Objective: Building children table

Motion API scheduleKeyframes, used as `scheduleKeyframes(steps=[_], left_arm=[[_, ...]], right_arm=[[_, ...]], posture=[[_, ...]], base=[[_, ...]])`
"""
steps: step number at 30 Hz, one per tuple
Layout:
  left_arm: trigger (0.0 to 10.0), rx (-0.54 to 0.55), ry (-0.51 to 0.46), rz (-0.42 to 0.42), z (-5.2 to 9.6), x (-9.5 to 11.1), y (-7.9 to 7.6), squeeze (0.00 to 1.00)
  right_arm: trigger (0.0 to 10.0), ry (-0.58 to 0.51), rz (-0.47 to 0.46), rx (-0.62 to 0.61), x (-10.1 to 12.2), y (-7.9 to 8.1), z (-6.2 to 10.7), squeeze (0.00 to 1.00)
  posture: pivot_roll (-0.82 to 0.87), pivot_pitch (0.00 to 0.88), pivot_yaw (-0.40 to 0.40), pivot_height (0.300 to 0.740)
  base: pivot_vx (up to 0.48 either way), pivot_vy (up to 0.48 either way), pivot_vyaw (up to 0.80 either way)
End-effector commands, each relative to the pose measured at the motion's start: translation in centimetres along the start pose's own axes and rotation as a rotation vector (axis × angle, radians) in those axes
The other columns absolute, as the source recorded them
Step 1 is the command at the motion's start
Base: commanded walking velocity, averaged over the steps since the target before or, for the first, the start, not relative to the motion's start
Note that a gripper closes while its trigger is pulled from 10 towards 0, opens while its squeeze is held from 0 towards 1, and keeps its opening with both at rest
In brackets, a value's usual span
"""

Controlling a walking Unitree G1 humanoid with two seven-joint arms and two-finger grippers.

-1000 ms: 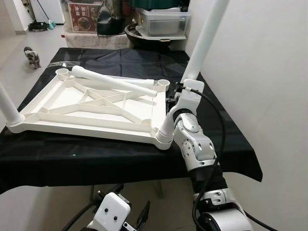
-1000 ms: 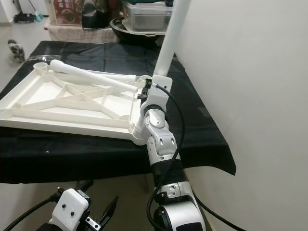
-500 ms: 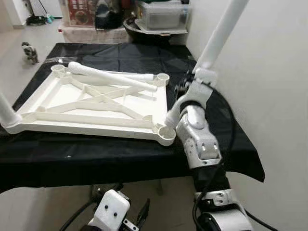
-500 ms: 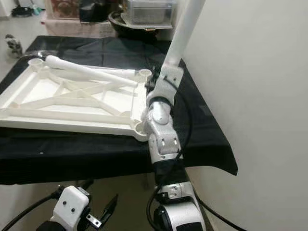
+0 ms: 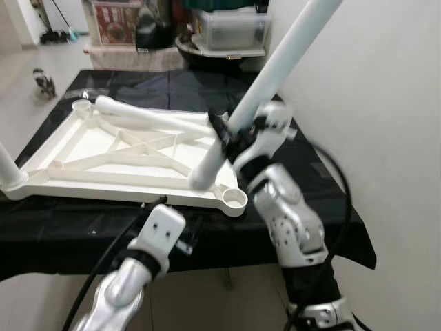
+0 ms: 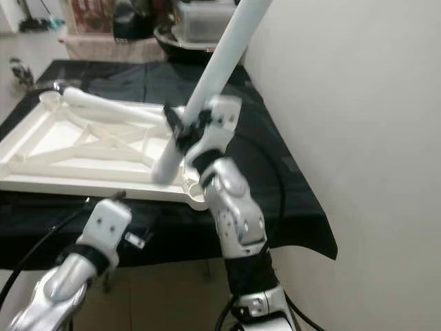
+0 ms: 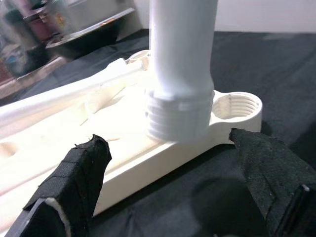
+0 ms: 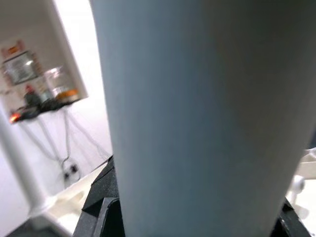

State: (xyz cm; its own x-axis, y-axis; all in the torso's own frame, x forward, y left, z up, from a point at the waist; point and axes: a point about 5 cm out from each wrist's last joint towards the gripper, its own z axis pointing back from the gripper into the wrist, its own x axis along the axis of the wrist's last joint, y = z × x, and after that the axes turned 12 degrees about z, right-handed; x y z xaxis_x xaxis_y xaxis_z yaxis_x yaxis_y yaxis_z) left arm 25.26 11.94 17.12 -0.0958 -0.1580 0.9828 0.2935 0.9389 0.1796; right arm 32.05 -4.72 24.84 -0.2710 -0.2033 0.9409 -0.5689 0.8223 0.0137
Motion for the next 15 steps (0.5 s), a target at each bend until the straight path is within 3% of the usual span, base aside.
scheduleKeyframes(steps=[1, 15], left_arm=[[10.0, 0.006, 0.049, -0.036, -0.3, -0.9, 0.3, 0.00], [10.0, -0.099, 0.097, -0.046, -2.6, -2.2, -1.5, 0.00]], right_arm=[[10.0, -0.008, -0.005, 0.059, 0.1, 0.6, 0.2, 0.00], [10.0, 0.023, -0.057, 0.211, -0.6, 2.6, 1.6, 0.00]], posture=[[0.13, 0.000, -0.068, 0.740], [0.13, 0.000, -0.057, 0.740]], base=[[0.000, 0.000, 0.00], [0.000, 0.000, 0.00]])
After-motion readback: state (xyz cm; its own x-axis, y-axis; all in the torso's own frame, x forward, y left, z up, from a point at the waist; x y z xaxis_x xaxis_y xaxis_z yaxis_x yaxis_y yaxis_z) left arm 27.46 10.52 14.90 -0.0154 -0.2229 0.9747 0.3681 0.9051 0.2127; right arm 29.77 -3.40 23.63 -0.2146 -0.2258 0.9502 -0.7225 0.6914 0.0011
